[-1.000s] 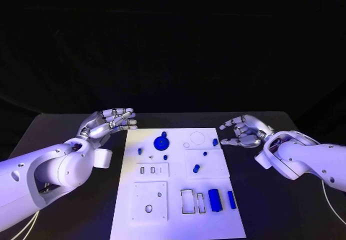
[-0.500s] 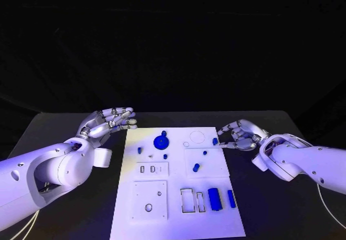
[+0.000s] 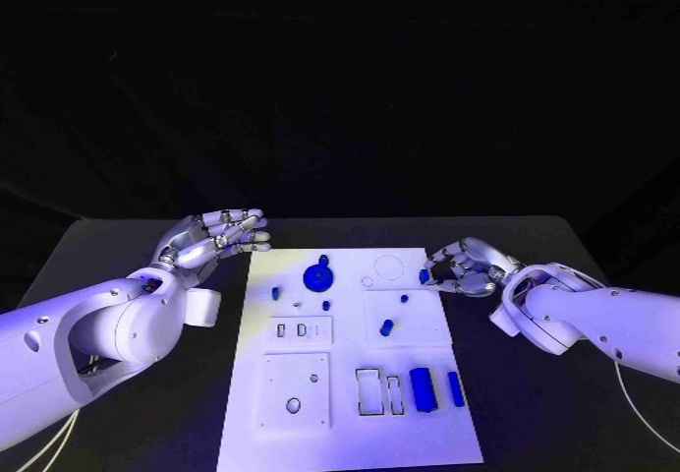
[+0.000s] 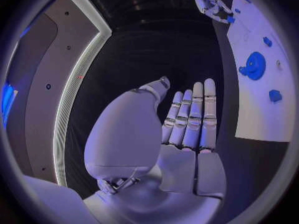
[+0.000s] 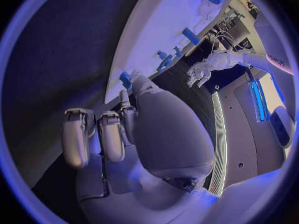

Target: Assemble the parts on the task board

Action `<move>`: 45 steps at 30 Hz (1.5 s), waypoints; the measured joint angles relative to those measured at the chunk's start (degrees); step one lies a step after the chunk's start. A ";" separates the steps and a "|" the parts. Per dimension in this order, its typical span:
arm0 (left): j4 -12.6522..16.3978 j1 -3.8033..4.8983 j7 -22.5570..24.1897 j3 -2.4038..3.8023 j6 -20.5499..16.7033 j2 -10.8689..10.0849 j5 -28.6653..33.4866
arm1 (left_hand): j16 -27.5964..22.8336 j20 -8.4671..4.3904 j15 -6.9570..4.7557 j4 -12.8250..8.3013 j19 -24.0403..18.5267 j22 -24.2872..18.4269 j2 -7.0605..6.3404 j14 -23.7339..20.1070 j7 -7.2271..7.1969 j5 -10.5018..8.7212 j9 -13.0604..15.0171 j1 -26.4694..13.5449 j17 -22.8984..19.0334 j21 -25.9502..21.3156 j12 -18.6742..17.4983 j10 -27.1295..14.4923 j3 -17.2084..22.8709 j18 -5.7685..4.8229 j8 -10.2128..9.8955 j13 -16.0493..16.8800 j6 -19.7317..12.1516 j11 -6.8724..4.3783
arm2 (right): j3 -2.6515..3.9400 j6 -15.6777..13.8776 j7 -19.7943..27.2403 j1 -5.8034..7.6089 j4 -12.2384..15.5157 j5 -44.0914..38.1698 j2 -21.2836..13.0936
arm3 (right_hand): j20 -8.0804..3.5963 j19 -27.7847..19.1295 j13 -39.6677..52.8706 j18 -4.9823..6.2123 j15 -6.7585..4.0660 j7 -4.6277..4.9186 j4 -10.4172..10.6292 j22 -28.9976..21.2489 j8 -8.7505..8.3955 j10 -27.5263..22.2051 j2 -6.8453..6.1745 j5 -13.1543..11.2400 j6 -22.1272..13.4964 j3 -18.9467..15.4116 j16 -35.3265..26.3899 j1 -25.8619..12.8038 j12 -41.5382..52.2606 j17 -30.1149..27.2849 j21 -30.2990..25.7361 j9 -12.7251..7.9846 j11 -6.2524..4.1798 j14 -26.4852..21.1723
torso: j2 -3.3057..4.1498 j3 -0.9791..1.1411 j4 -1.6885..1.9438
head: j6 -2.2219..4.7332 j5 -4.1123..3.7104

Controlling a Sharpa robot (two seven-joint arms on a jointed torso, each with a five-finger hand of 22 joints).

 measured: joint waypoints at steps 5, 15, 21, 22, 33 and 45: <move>0.00 0.00 0.00 0.00 0.01 -0.01 0.00 | 0.00 0.00 0.00 0.00 0.00 0.00 0.00 0.00 0.00 0.00 0.00 0.00 0.00 0.00 0.00 0.00 0.00 0.00 0.00 0.00 0.00 0.00 | 0.01 0.01 -0.41 -0.11 -0.45 -0.25 0.67 | 0.00 0.00 0.00 0.00 0.00 0.00 -0.15 0.00 0.00 0.00 0.00 0.00 0.00 0.16 0.00 0.00 0.00 0.00 0.00 -0.01 0.00 0.00 | -0.02 0.01 -0.06 | -0.08 0.04; 0.01 0.00 -0.01 0.00 0.03 -0.03 0.00 | 0.00 0.00 0.00 0.00 0.00 0.00 0.00 0.00 0.00 0.00 0.00 0.00 0.05 0.00 0.00 0.00 0.00 0.00 0.00 0.00 0.00 0.00 | 0.02 -0.07 -0.93 -0.22 -1.22 -0.41 1.48 | 0.00 -0.01 -0.01 0.00 0.00 0.00 -0.15 -0.01 0.00 0.00 0.00 0.00 0.00 0.16 0.00 0.00 0.00 -0.01 0.00 -0.02 0.00 0.00 | -0.05 0.01 -0.06 | -0.15 0.05; 0.01 0.00 -0.02 0.00 0.04 -0.04 0.00 | 0.00 -0.21 0.00 0.00 -0.22 0.00 0.00 0.00 0.00 0.00 -0.01 0.00 0.05 0.00 0.00 0.00 0.00 0.01 0.00 0.00 0.00 0.00 | 0.02 -0.12 -1.06 -0.24 -1.53 -0.41 1.87 | 0.00 -0.01 -0.02 0.00 0.00 0.00 0.17 -0.02 0.00 0.21 0.37 0.00 0.00 0.48 0.00 -0.37 0.29 -0.01 0.17 -0.02 -0.21 0.00 | -0.05 0.00 -0.03 | -0.13 0.01; 0.01 0.00 -0.02 0.00 0.04 -0.05 0.00 | 0.00 -0.21 0.00 0.00 -0.22 0.00 0.00 0.00 0.00 0.00 -0.01 0.00 0.05 0.00 0.00 0.00 0.00 0.01 0.00 0.00 0.00 0.00 | 0.02 -0.13 -1.08 -0.24 -1.56 -0.41 1.91 | 0.00 -0.01 -0.02 0.00 0.00 -0.03 0.10 -0.02 0.03 0.27 0.38 0.00 0.15 0.56 0.00 -0.36 0.29 -0.01 0.27 -0.02 -0.15 0.00 | -0.05 -0.01 -0.03 | -0.12 0.01; 0.02 -0.01 -0.07 0.00 0.06 -0.09 0.00 | 0.00 -0.21 0.00 -0.10 -0.21 0.00 0.00 0.00 0.00 0.00 -0.01 0.00 0.04 0.00 0.00 0.00 -0.10 0.01 0.00 0.00 0.00 0.00 | 0.01 -0.13 -1.12 -0.26 -1.80 -0.36 2.32 | -0.52 0.52 -0.02 -0.61 -0.76 -1.57 0.00 -0.03 2.33 1.65 1.67 0.00 4.24 3.80 0.22 0.01 1.12 -0.02 1.12 0.18 -1.22 -0.11 | -0.09 -0.03 -0.03 | -0.18 0.08; 0.02 -0.01 -0.22 0.00 0.10 -0.14 0.00 | -0.23 -0.21 0.21 -0.16 -0.21 0.00 0.00 -0.21 0.00 0.00 -0.01 0.00 0.09 0.00 0.00 0.00 -0.16 0.01 0.00 0.00 0.00 0.00 | 0.01 -1.30 -1.06 -0.26 -1.68 -0.31 2.46 | -1.45 0.39 -0.03 -0.57 -1.78 -2.40 -0.87 -0.04 4.02 2.57 2.04 -0.38 6.08 7.85 0.22 -0.21 2.51 -0.02 2.16 0.35 -2.14 0.09 | -0.11 -0.01 -0.06 | -0.16 0.16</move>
